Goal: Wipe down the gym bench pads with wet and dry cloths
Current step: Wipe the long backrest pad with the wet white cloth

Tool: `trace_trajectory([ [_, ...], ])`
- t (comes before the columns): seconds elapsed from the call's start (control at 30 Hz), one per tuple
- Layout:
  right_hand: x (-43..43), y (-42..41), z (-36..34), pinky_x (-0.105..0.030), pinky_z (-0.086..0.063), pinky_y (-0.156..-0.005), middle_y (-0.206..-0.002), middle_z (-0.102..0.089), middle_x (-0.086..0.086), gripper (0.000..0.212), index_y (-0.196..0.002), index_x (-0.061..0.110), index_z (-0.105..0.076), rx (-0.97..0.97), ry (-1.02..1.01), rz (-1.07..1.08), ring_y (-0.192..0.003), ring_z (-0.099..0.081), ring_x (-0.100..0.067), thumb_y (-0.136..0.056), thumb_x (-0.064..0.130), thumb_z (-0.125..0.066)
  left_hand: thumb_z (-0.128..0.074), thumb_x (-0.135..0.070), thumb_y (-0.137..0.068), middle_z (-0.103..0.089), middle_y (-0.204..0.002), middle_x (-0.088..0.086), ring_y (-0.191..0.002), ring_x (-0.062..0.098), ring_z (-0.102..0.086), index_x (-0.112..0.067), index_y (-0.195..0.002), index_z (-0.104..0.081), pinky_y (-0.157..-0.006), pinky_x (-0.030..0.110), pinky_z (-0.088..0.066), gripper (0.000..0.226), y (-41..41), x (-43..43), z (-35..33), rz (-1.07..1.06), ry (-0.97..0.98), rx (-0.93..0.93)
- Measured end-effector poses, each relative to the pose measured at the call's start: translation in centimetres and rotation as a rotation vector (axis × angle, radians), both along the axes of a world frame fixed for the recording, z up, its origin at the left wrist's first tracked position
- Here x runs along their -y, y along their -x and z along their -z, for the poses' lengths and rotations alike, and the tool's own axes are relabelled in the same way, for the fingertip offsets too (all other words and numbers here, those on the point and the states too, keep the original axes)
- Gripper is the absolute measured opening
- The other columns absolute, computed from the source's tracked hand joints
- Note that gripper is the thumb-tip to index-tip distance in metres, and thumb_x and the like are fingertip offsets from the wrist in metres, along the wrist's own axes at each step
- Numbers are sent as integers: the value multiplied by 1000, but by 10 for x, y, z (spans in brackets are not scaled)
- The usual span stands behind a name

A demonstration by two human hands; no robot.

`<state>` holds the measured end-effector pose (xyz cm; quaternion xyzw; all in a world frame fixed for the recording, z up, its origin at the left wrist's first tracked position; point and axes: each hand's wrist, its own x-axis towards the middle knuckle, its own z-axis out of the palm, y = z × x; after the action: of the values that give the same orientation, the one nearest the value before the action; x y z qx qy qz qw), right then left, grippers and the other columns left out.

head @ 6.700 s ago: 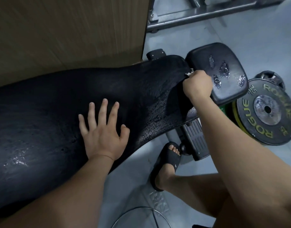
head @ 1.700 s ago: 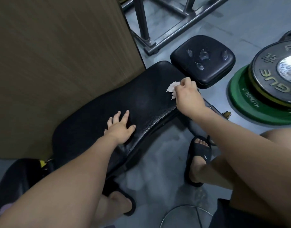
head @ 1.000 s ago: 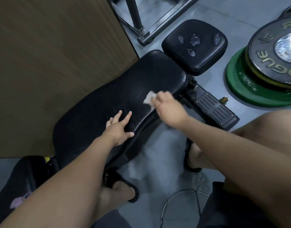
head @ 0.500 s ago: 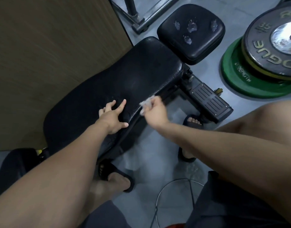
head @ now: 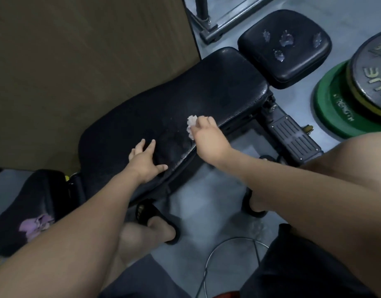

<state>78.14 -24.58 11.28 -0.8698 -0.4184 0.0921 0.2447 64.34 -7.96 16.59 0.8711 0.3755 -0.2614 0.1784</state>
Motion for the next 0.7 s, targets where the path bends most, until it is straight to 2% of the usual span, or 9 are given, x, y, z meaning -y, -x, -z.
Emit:
trace_trajectory([
  [0.07,-7,32,6,-39,-44,-97,-121,-51,-21,39,-117,2,-65,-21,-18,-161,-108,-46,-40,-80,-3,-54,-71,-42,-92,12,-169,-7,-155,31,9,-39,-161,-3,-126,44,-7,97,9,-3,3,9,32,-27],
  [0.13,-7,61,8,-32,-41,-91,-122,-51,-13,35,-113,8,-65,-2,16,-369,-108,-47,-32,-80,0,-56,-72,-38,-91,15,-168,-10,-155,30,12,-41,-160,0,-125,43,-5,99,14,-9,4,43,58,-54],
  [0.2,-5,59,7,-30,-42,-84,-120,-53,-7,32,-112,13,-66,72,17,-450,-106,-50,-28,-82,4,-58,-75,-35,-89,15,-167,-14,-155,28,10,-45,-159,0,-125,42,-6,102,15,-15,1,76,73,-79],
  [0.3,-18,7,5,-40,-44,-80,-121,-55,-8,32,-116,14,-69,180,103,-258,-109,-49,-33,-87,10,-56,-76,-33,-88,12,-167,-17,-155,26,7,-48,-158,-3,-124,42,-8,103,16,-22,-2,80,81,-82],
  [0.4,-30,-39,4,-42,-47,-84,-120,-53,-9,32,-111,13,-69,144,109,33,-108,-47,-35,-84,5,-55,-76,-32,-89,14,-167,-17,-155,24,10,-48,-158,-1,-124,43,-9,103,17,-20,3,90,65,-68],
  [0.47,-39,-29,5,-40,-45,-87,-121,-54,-8,31,-108,15,-70,134,87,-29,-108,-46,-35,-82,7,-58,-76,-31,-89,15,-166,-18,-155,23,11,-49,-157,1,-125,44,-11,104,18,-19,6,82,56,-62],
  [0.6,-56,0,7,-39,-48,-83,-116,-57,-6,30,-107,16,-73,116,34,-481,-99,-49,-32,-82,8,-59,-77,-32,-87,14,-166,-19,-156,21,10,-50,-157,0,-124,43,-13,105,19,-22,7,76,45,-48],
  [0.63,-63,-10,6,-40,-49,-82,-117,-56,-6,30,-110,15,-72,139,44,-466,-100,-49,-32,-84,9,-58,-77,-31,-87,14,-166,-19,-156,21,10,-50,-157,-1,-124,42,-13,105,20,-22,8,74,44,-34],
  [0.7,-76,-37,5,-42,-48,-86,-122,-52,-7,31,-115,14,-69,169,96,-276,-106,-47,-32,-85,12,-59,-76,-29,-89,13,-167,-17,-156,19,9,-43,-159,1,-124,40,-14,105,26,-20,11,55,43,2],
])
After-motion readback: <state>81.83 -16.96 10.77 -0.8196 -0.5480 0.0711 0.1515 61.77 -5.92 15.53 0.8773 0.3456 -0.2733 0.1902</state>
